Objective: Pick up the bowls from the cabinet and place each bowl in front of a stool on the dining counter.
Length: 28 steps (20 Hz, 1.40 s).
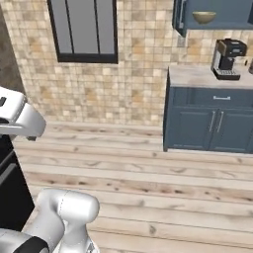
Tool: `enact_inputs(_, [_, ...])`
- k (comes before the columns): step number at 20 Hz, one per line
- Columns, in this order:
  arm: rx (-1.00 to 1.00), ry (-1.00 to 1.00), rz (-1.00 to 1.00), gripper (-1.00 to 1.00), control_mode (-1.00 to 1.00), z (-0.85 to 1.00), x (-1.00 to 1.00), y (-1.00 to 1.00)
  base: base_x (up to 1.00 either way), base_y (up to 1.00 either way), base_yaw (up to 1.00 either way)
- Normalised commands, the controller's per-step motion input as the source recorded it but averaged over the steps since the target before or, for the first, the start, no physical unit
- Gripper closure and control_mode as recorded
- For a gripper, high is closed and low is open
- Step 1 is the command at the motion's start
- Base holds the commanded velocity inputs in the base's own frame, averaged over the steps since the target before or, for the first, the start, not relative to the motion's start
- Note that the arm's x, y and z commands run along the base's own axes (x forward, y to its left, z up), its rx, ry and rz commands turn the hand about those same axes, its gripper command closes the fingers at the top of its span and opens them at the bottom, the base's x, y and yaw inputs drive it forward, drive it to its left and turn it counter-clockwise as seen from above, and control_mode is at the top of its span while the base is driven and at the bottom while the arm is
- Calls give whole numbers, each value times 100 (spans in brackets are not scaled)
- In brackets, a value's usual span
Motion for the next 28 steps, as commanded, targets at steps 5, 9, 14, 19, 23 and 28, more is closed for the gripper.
enact_inputs(5, [0,0,0,-100,100,0,0,0,100,-4,0])
enact_inputs(9, [0,0,0,-100,100,0,0,0,100,0,0])
enact_inputs(14, [0,0,0,-100,100,0,0,0,100,-2,0])
enact_inputs(19, [0,0,0,-100,100,0,0,0,100,-22,1])
enact_inputs(23, [0,0,0,-100,100,0,0,0,61,-90,6])
enact_inputs(28, [0,0,0,-100,100,0,0,0,6,-100,6])
